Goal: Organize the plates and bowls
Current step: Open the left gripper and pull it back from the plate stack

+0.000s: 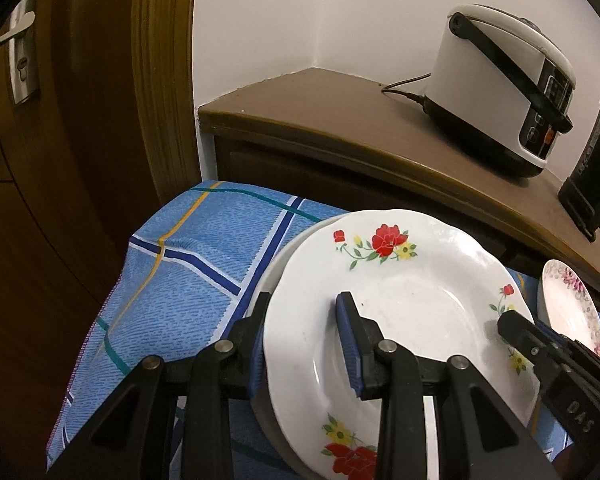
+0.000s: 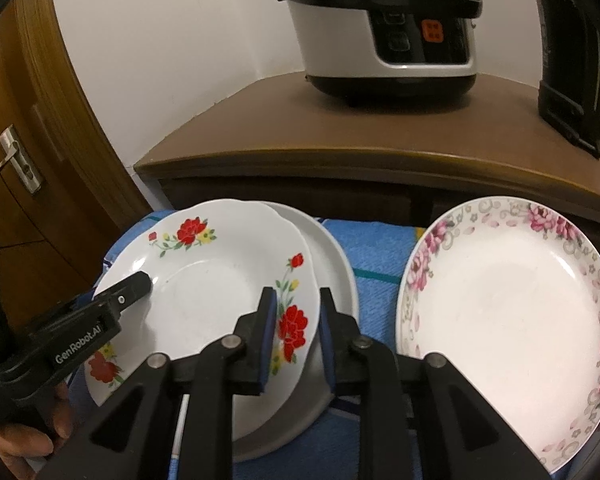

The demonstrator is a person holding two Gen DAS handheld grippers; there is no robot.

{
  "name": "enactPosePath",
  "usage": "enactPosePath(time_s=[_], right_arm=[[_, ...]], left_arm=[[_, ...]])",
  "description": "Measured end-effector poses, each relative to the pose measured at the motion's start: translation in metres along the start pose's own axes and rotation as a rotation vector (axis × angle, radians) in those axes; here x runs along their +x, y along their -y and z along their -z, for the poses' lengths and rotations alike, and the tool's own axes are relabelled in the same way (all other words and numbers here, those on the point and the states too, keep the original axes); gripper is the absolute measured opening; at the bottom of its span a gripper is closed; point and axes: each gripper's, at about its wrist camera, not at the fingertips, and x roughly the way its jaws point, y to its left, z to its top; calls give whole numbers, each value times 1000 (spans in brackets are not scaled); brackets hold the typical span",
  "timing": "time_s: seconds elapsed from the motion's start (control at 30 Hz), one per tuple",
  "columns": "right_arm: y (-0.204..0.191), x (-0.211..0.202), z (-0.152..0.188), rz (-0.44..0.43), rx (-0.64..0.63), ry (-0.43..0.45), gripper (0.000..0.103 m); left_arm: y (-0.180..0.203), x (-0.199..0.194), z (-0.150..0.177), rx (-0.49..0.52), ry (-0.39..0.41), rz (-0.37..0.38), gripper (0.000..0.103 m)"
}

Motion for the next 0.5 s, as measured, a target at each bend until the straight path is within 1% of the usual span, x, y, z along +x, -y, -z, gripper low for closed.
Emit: enactPosePath(time_s=[0.07, 0.13, 0.17, 0.2, 0.23, 0.27, 0.3, 0.37, 0.5], right_arm=[[3, -7, 1, -25, 21, 19, 25], [5, -18, 1, -28, 25, 55, 27], [5, -24, 0, -23, 21, 76, 30], [3, -27, 0, -16, 19, 89, 40], [3, -33, 1, -12, 20, 105, 49], [4, -36, 1, -9, 23, 115, 50], [4, -39, 3, -6, 24, 123, 50], [2, -44, 5, 3, 22, 130, 50], [2, -53, 10, 10, 24, 135, 50]], left_arm=[[-1, -2, 0, -5, 6, -2, 35], [0, -6, 1, 7, 22, -21, 36], [0, -8, 1, 13, 29, -30, 38], [0, -11, 1, 17, 35, -47, 48], [-1, -14, 2, 15, 44, -69, 53], [-3, -18, 2, 9, 59, -93, 63], [-5, -24, 2, 1, 81, -115, 65], [-8, -34, 2, -4, 105, -142, 65], [-6, -51, 7, 3, 125, -162, 65]])
